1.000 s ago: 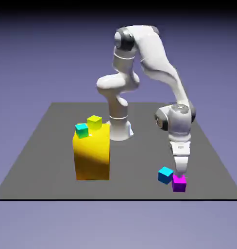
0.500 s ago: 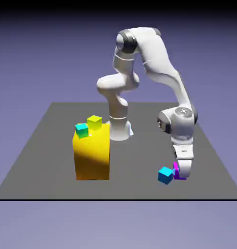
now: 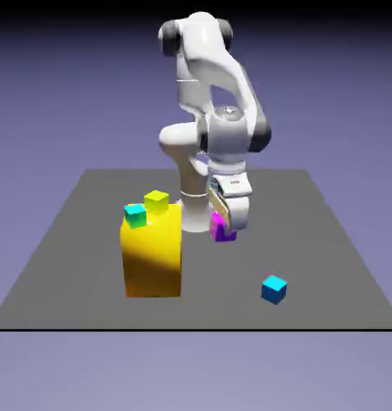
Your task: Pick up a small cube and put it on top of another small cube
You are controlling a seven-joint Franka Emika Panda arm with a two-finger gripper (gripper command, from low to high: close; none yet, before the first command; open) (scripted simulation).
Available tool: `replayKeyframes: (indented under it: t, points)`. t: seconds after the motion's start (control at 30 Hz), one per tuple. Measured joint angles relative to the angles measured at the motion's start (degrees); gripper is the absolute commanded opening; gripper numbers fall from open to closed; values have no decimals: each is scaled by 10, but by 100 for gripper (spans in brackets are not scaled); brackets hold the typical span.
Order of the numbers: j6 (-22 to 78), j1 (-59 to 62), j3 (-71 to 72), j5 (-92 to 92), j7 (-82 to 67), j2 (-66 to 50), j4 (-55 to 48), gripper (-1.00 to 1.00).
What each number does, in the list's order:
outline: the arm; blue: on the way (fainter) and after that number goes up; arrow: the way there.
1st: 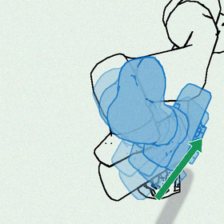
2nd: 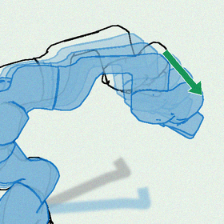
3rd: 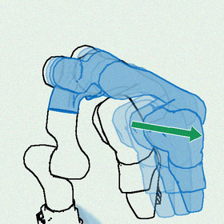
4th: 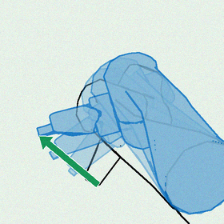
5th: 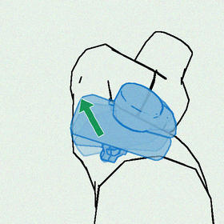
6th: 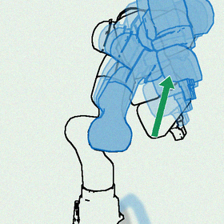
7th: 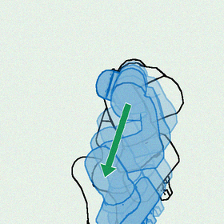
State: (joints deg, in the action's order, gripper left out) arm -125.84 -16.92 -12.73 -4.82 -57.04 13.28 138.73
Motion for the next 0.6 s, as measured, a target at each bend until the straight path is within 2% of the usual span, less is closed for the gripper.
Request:
replayKeyframes:
  t: [0.47,0.6]
  points:
    - [216,97,-108,-90,-319,291,85,-100]
    - [141,101,-125,-103,-319,272,142,-100]
